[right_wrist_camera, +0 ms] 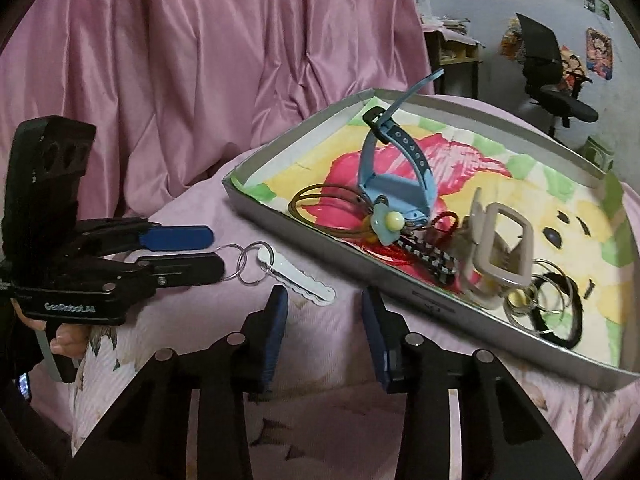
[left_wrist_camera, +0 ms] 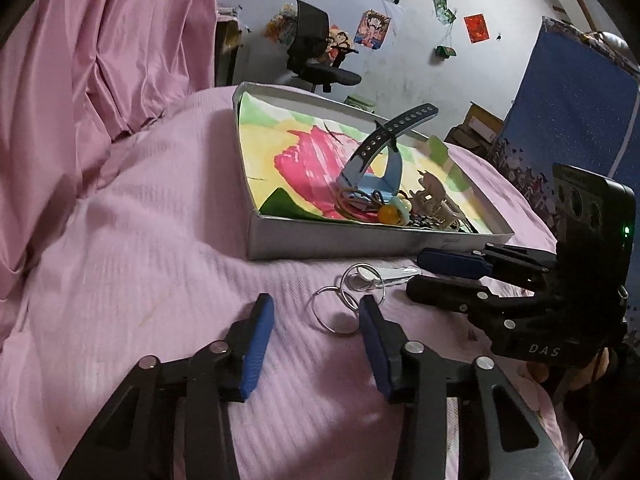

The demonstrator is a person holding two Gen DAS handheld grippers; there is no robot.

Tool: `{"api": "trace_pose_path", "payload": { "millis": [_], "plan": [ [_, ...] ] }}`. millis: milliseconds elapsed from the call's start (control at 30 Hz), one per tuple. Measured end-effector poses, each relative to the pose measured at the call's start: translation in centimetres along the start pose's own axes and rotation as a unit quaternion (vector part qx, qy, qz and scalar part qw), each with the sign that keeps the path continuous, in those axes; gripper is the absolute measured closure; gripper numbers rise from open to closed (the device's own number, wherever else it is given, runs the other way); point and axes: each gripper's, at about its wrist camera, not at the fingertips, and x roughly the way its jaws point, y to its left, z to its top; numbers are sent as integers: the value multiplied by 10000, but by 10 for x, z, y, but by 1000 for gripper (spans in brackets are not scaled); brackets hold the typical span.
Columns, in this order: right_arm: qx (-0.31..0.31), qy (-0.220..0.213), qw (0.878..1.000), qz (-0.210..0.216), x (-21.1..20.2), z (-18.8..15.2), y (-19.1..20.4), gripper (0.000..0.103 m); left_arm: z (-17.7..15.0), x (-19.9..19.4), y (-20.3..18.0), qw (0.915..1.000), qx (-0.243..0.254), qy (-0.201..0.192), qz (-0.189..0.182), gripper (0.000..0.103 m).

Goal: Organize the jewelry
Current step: 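Grasp the keys on a ring with the left tool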

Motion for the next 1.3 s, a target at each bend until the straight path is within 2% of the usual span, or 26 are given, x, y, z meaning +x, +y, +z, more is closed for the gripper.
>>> {"api": "trace_pose_path", "payload": {
  "millis": [100, 400, 500, 600, 700, 867, 1067, 1300],
  "plan": [
    [-51, 21, 9999, 93, 5, 3, 0, 72, 0, 1, 2, 9999, -58, 33, -97, 70],
    [-178, 91, 9995, 253, 12, 5, 4, 88, 1, 5, 11, 9989, -269, 107, -379, 91],
    [-201, 92, 9995, 225, 9, 4, 5, 89, 0, 5, 10, 9987, -261, 126, -408, 94],
    [-232, 113, 9995, 184, 8, 3, 8, 95, 0, 5, 8, 9986, -233, 159, -456, 97],
    [-258, 109, 9994, 178, 5, 1, 9, 99, -2, 4, 5, 9986, -179, 182, -470, 99],
    [-240, 104, 9996, 123, -1, -1, 10, 99, -5, -1, -2, 9991, -105, 109, -391, 99],
    [-112, 43, 9999, -40, -14, -9, 10, 100, -8, -9, -14, 9999, 71, 47, -77, 99],
    [180, -189, 9995, -189, -37, -23, 2, 100, -4, -23, -33, 9997, 240, -6, 85, 99]
  ]
}}
